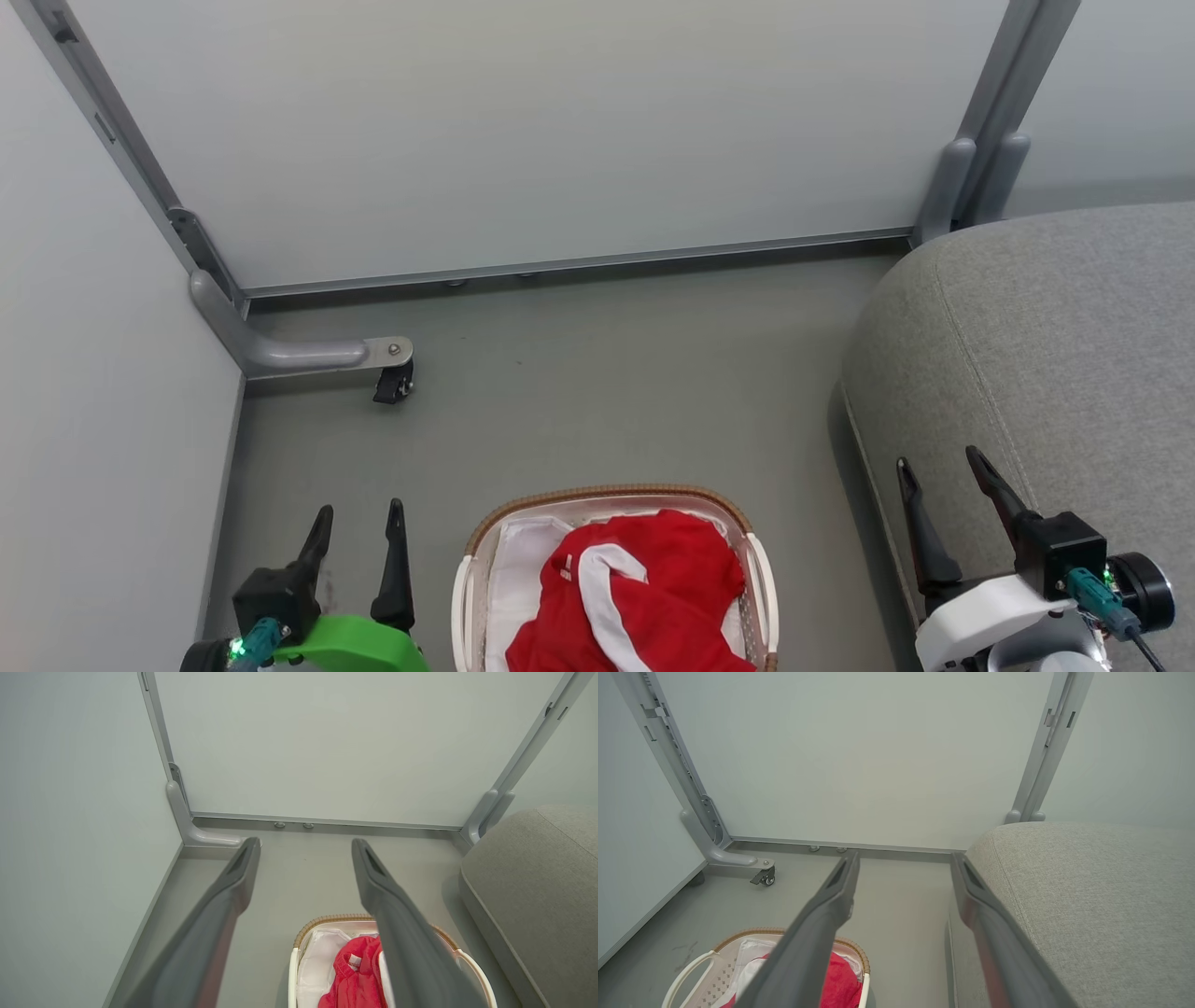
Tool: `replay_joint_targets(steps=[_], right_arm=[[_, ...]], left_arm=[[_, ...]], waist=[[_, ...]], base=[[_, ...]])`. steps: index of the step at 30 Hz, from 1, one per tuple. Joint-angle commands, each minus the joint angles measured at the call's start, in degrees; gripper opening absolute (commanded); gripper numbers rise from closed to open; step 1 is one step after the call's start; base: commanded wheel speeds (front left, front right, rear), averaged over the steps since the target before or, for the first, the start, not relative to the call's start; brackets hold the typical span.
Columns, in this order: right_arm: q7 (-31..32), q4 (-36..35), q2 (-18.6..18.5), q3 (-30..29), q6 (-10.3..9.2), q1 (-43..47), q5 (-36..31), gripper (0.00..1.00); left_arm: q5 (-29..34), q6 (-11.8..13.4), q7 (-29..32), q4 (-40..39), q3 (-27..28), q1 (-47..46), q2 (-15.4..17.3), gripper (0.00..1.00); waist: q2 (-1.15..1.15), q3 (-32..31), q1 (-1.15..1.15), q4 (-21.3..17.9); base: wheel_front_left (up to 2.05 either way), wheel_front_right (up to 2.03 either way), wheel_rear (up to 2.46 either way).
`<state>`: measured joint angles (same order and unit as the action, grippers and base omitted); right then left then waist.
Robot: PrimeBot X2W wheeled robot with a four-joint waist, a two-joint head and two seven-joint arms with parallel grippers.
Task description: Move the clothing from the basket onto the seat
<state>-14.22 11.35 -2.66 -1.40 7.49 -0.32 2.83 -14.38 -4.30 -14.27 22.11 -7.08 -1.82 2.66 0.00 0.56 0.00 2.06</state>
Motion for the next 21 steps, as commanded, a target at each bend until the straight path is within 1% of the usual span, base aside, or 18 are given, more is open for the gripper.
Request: replay_joint_targets(steps=[1, 7, 21], right_arm=[[-0.6, -0.3, -0.4, 0.0, 0.0, 0.9, -1.3, 1.0], [-1.1, -0.3, -0.4, 0.1, -0.01, 0.9, -3.6, 1.0], [-1.1, -0.3, -0.4, 0.0, -0.01, 0.6, -3.5, 1.0]], left_arm=[[0.9, 0.0, -0.6, 0.1, 0.0, -0.1, 0.4, 1.0], [2.8, 0.0, -1.0, 0.8, -0.4, -0.3, 0.4, 1.0], [2.5, 0.0, -1.0, 1.4, -0.3, -0.7, 0.4, 1.0]], waist=[[0.0, 0.0, 0.0, 0.0], [0.0, 0.1, 0.0, 0.1], [0.0, 0.1, 0.0, 0.0]], base=[[0.0, 0.0, 0.0], [0.0, 0.0, 0.0], [0.0, 0.0, 0.0]])
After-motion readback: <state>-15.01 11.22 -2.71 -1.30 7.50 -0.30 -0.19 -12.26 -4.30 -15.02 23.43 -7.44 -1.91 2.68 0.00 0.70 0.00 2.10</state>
